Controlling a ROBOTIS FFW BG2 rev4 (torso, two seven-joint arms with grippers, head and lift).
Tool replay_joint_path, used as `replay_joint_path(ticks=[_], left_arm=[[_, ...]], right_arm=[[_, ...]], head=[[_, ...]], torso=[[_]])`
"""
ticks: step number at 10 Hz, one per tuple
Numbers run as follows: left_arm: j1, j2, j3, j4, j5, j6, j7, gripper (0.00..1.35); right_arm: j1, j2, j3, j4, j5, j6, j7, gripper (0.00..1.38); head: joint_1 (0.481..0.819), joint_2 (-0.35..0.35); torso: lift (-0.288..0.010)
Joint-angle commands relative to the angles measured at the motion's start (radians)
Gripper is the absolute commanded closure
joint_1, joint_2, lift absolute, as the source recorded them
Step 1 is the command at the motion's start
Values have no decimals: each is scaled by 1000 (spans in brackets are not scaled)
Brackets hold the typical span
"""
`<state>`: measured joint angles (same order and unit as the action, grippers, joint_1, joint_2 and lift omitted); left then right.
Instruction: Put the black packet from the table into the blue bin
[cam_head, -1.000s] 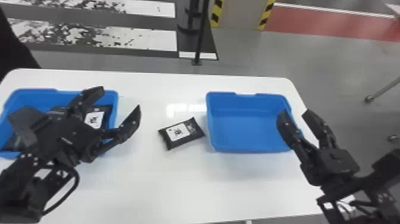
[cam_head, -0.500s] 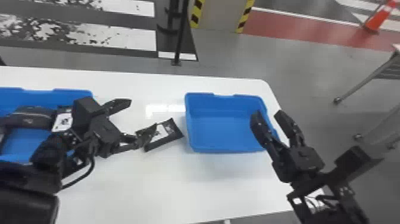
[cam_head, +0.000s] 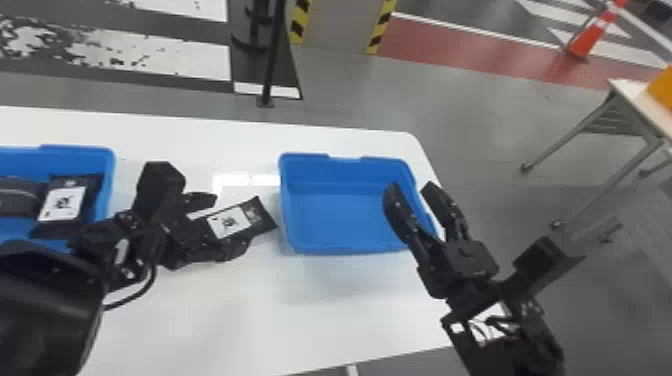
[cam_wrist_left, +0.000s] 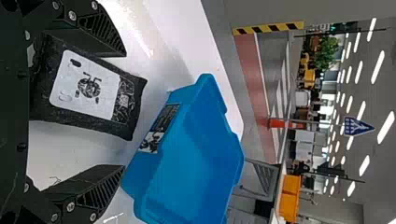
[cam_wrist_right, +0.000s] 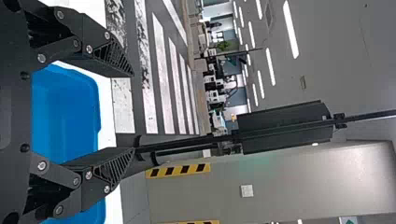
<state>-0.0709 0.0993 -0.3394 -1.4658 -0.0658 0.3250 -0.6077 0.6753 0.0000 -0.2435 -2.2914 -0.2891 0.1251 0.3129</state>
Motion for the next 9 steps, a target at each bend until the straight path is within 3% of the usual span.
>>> replay_joint_path(ticks=[1,3,5,9], left_arm=[[-42,-6,-32,56,6,26,0,180],[-62,-10,-65,80,22,28,2,180],[-81,-16,-51,129,-36,-45,17,182],[-103,-24,-36,181,-108,23,34,259]], right_arm=[[-5,1,2,3,0,0,2,502],[-8,1,0,5,0,0,2,502],[-5,1,0,8,-4,0,5,502],[-5,1,0,5,-14,0,6,502]], head=[[695,-343],[695,-350],[695,-350],[695,-335]], torso=[[-110],[-110],[-110],[-110]])
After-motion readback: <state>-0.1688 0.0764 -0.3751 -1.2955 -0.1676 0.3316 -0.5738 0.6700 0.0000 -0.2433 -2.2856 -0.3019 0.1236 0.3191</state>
